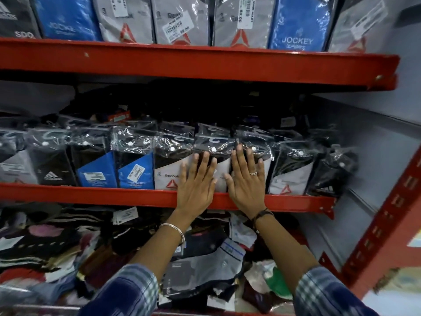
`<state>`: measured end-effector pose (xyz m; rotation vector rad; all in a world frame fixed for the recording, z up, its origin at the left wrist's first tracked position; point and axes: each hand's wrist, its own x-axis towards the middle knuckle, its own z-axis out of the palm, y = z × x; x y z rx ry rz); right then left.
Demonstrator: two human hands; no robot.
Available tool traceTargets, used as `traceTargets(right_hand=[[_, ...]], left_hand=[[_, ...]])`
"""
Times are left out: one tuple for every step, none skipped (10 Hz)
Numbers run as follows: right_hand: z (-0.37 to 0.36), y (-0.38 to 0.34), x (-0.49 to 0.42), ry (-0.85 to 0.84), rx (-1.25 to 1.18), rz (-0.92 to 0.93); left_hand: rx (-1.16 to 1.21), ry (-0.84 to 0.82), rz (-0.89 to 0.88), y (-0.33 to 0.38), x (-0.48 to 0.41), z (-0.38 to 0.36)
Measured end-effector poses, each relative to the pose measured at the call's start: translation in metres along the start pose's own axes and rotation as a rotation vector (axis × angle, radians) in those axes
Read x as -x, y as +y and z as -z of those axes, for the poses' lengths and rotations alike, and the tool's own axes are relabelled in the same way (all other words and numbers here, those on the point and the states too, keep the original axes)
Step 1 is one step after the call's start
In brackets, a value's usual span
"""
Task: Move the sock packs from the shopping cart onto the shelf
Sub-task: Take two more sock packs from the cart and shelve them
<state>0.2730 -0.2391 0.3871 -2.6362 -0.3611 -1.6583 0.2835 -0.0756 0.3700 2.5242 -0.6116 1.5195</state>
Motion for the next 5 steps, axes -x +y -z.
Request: traceTargets(right_hand=[[-0.005,0.001,0.0,0.014,0.008,0.006],[-0.006,0.001,0.001,-0.008,0.031,0.008],[0.0,-0.002,-0.002,-0.065,0.038,-0.004],[0.013,-0.004,0.001,-0.074,0.023,-0.018],[0.036,-0.014,-0.005,-0.003,-0.022,-0.029]], left_hand=[[-0.017,-0.013,0.002,-0.001,-0.001,-0.006],[-0.031,-0.025,-0.001,-0.001,0.0,-0.005],[-0.069,-0.088,0.007,0.003,-0.003,0.004],[-0.013,-0.121,-0.01,0.004,0.0,0.021],[0.124,-0.031,-0.037,0.004,-0.004,0.048]])
